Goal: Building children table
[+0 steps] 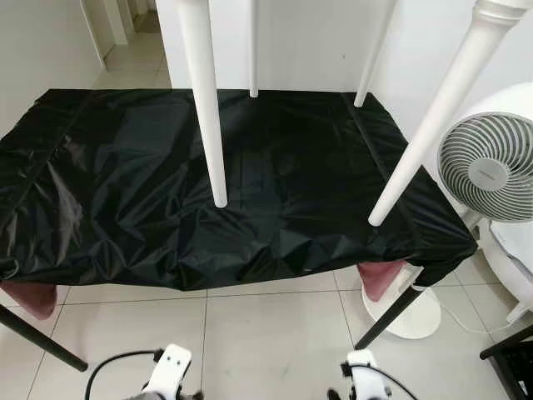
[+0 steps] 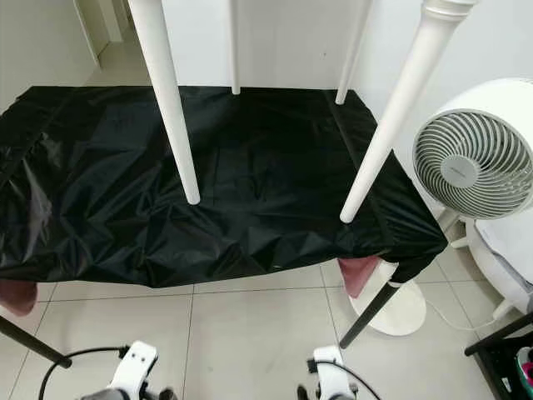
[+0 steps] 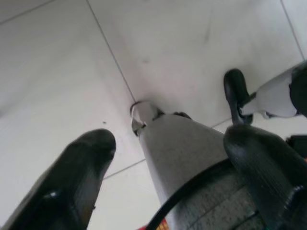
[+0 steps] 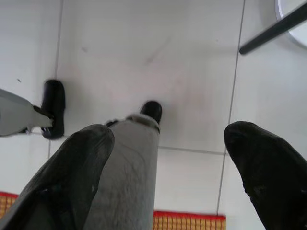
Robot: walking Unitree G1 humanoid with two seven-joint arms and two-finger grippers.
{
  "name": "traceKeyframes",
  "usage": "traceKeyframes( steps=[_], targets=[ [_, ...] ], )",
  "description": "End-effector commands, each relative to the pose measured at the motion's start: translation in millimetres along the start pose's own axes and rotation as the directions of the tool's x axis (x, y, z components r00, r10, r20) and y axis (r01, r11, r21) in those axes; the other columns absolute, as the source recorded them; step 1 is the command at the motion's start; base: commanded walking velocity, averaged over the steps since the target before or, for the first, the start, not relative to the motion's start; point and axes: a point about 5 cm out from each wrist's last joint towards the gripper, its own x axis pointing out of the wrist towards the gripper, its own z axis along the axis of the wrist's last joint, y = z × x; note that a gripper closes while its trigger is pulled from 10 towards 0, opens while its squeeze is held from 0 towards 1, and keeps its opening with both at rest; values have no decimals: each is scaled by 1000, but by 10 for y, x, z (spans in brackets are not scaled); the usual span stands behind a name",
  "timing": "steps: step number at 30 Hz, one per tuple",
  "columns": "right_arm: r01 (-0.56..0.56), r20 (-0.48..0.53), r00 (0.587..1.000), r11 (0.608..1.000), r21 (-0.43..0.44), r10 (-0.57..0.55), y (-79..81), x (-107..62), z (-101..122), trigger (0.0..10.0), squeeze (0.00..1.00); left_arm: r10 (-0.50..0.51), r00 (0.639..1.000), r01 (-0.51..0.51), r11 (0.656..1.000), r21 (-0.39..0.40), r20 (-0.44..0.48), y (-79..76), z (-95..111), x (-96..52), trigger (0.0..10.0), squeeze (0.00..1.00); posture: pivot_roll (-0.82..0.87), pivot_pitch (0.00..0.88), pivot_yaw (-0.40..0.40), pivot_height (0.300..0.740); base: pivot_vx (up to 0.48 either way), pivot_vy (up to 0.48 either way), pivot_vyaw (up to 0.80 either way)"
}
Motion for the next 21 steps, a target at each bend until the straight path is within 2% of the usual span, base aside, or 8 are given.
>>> traceKeyframes(
  steps=[1, 4, 6, 7, 10, 17, 18, 21],
  targets=[
    [20, -36, 999, 999, 33, -19, 29, -10, -87, 10000, 0, 208, 977, -205, 977, 61, -54, 9, -105, 7, 10000, 0, 66, 29, 6, 740, 0, 0, 0],
    [16, -49, 999, 999, 43, -14, 75, -11, -121, 10000, 0, 169, 984, -167, 985, 38, -49, -75, -103, 31, 10000, 0, 74, 21, 1, 740, 0, 0, 0],
    [-18, -56, 998, 1000, -19, 17, 189, 1, -128, 10000, 0, 101, 993, -96, 992, 88, -56, -230, -96, 73, 10000, 0, 82, 13, -13, 740, 0, 0, 0],
    [-23, -55, 998, 999, -44, 21, 205, 5, -120, 10000, 0, 94, 994, -86, 989, 121, -61, -251, -87, 82, 10000, 0, 82, 12, -14, 740, 0, 0, 0],
    [-27, -60, 998, 997, -71, 23, 201, 6, -118, 10000, 0, 101, 993, -90, 982, 166, -61, -247, -62, 88, 10000, 0, 81, 10, -14, 740, 0, 0, 0],
    [-17, -68, 998, 997, -69, 12, 186, 5, -125, 10000, 0, 100, 994, -91, 984, 152, -53, -296, -93, 91, 10000, 0, 85, 2, -17, 740, 0, 0, 0],
    [-13, -71, 997, 998, -62, 9, 182, 5, -128, 10000, 0, 91, 995, -84, 986, 143, -49, -332, -108, 93, 10000, 0, 80, 0, -15, 740, 0, 0, 0],
    [-18, -76, 997, 997, -71, 12, 194, 6, -133, 10000, 0, 74, 995, -62, 982, 180, -63, -461, -197, 97, 10000, 0, 61, 0, -9, 740, 0, 0, 0]
  ],
)
